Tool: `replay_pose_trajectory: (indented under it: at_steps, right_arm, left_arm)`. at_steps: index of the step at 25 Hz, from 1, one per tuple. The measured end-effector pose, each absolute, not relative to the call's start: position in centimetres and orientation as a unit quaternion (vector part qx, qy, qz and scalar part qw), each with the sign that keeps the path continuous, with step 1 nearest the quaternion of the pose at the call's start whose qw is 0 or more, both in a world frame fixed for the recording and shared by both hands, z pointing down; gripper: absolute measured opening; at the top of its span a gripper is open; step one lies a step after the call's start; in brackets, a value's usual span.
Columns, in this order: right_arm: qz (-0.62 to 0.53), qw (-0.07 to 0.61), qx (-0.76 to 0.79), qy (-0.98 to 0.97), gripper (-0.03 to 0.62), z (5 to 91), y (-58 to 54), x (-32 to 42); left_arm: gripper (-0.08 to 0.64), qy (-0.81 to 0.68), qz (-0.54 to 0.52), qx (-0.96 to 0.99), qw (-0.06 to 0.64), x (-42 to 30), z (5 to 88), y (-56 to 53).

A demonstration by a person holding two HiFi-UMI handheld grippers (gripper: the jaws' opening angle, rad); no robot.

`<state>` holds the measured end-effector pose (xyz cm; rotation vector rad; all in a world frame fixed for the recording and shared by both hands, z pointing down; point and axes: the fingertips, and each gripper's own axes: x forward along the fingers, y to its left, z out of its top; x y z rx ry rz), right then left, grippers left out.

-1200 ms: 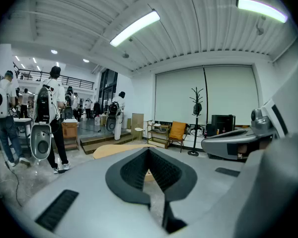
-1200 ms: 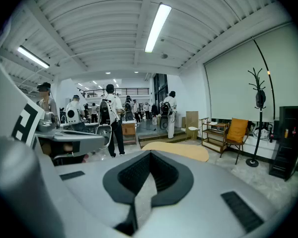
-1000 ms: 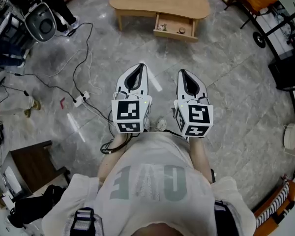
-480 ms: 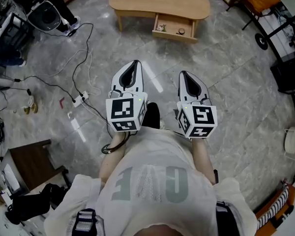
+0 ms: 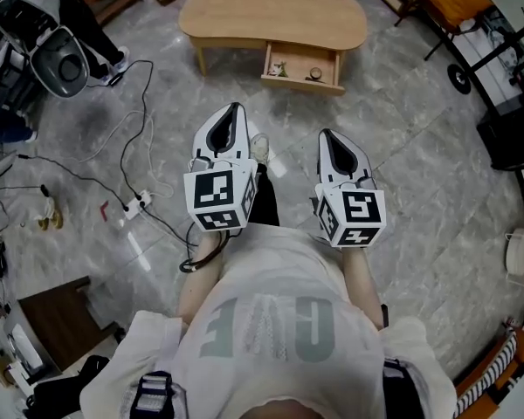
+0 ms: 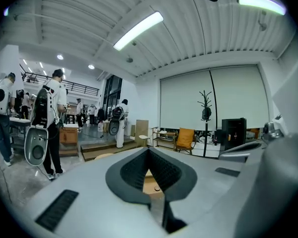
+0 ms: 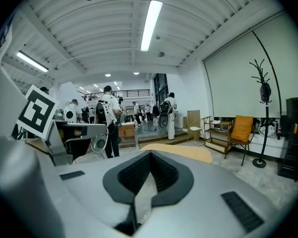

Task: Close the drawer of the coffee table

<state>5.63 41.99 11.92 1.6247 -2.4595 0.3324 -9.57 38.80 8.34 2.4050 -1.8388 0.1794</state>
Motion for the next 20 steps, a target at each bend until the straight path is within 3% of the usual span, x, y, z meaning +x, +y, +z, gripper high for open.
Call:
replay_pose_trajectory:
  at_steps: [13, 20]
  right_arm:
    - [0.1, 0.087, 0.581, -0.803, 0.005, 8.9, 13.8, 1.4]
    - [0.096, 0.067, 0.609, -0.784, 0.005, 7.1, 3.4, 0.1]
  left_arm:
    - [0.006, -0.553, 0.054, 0.83, 0.051, -11.9, 6.0, 10.1]
    - [0.006, -0.525, 0.056, 0.849, 0.029, -12.2, 4.5, 0.3]
